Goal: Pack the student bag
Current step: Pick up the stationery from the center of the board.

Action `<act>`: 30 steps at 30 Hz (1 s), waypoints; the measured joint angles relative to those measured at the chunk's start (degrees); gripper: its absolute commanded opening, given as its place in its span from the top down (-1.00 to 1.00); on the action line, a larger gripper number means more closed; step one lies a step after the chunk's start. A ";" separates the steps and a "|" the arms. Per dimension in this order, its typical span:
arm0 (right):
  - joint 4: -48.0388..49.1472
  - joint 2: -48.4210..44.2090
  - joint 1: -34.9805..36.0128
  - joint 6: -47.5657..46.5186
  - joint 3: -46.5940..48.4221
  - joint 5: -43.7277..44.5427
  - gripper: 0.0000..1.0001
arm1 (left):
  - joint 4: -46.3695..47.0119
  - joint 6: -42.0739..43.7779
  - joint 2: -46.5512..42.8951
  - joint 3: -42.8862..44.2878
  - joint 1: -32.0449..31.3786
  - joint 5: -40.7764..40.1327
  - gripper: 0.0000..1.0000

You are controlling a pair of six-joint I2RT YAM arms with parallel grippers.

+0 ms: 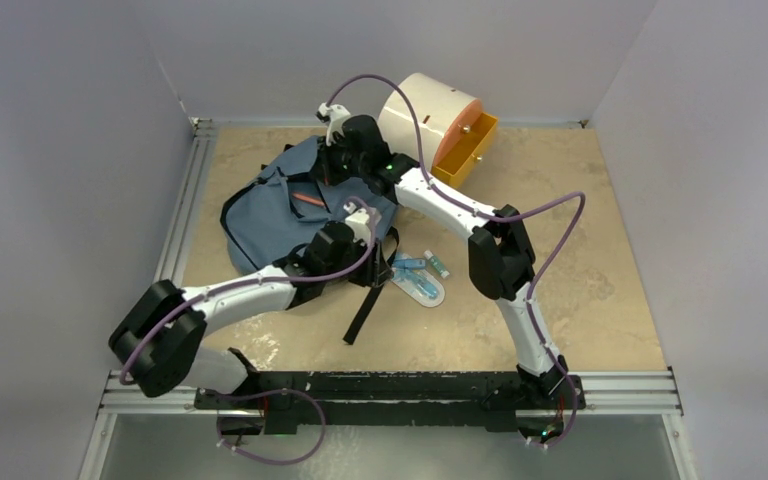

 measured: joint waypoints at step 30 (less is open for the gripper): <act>-1.73 0.11 -1.44 -2.43 0.96 -2.40 1.00 | 9.97 21.51 21.97 15.37 -8.20 -2.91 0.09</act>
